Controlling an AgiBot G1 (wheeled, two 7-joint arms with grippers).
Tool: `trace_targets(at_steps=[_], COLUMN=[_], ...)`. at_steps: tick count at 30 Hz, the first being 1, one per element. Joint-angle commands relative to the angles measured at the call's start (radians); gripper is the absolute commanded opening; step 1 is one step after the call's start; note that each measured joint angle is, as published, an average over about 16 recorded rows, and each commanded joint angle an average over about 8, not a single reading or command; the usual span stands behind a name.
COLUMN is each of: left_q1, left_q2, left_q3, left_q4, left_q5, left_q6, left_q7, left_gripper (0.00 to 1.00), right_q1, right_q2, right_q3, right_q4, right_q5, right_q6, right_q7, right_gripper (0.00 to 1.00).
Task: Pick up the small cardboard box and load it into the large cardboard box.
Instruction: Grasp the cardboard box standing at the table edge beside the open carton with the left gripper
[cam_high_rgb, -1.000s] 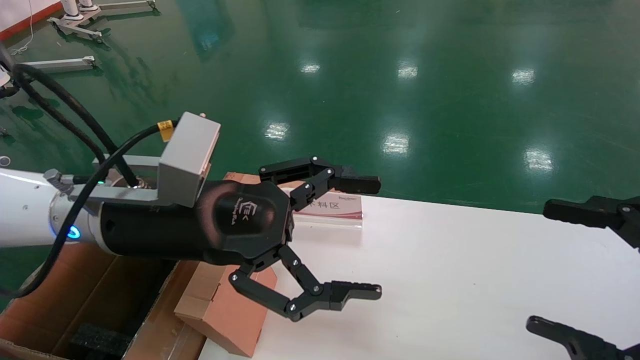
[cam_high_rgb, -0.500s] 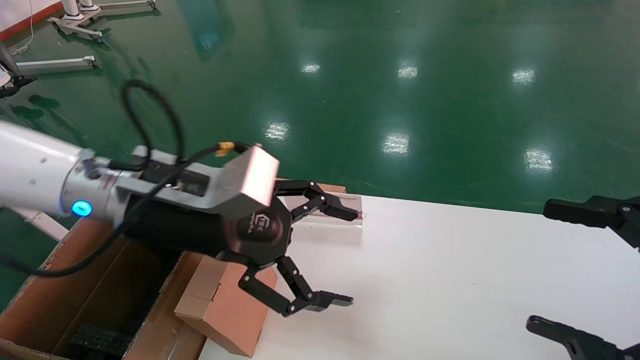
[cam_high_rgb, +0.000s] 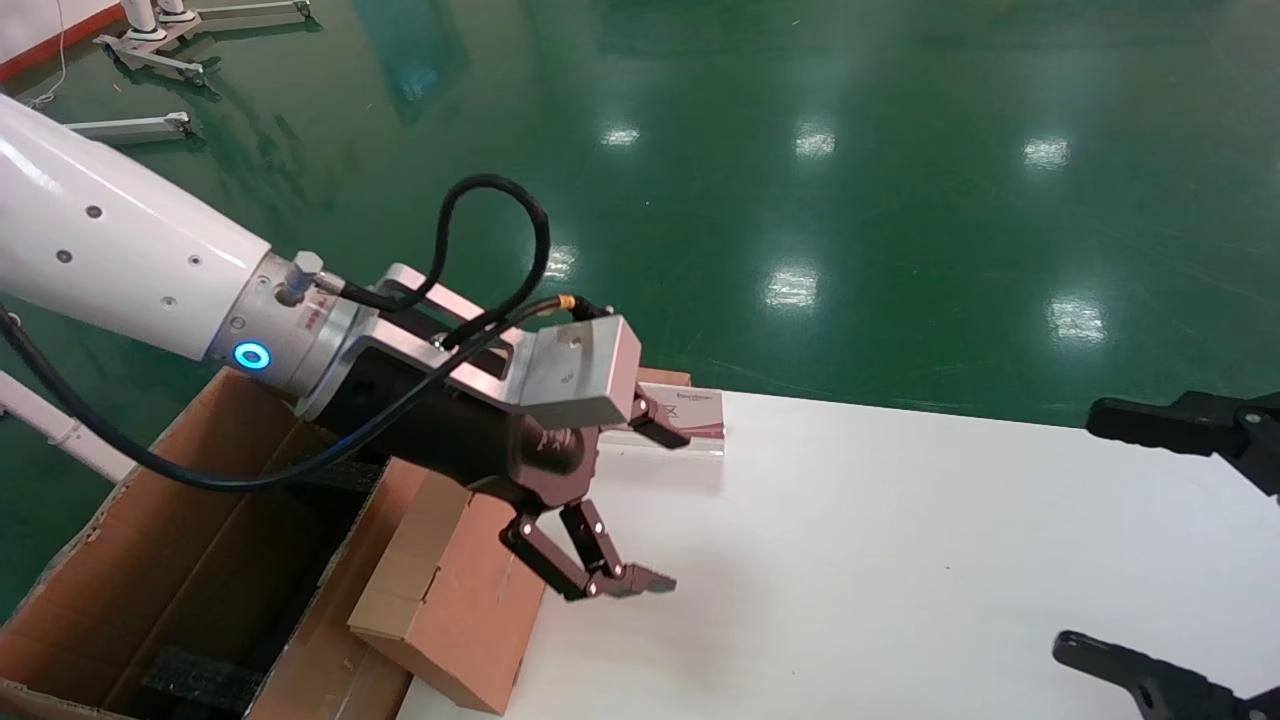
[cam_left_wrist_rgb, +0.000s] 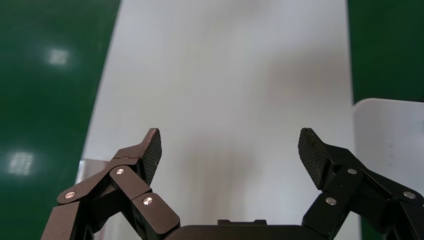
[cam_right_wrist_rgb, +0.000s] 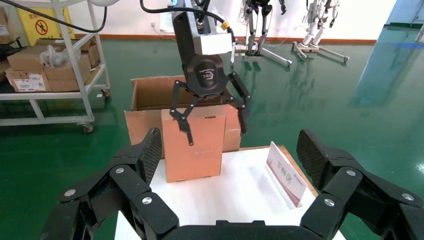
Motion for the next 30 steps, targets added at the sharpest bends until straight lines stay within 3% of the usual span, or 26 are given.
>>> trace_targets(at_steps=[1, 30], left_q1=[-0.028, -0.344], left_q2=[0.001, 0.007], left_q3=[0.039, 0.528], left_q4=[0.001, 0.0], left_q5=[-0.009, 0.09], left_q6=[0.0, -0.007], left_q7=[-0.012, -0.263], left_gripper=[1.0, 1.0], right_q1=[0.0, 0.0], right_q2=[0.0, 0.001], right_q3=[0.0, -0.002], right_q4=[0.0, 0.0], right_q5=[0.0, 0.002], right_q6=[0.0, 0.001], right_q7=[0.0, -0.001], right_gripper=[1.0, 1.0])
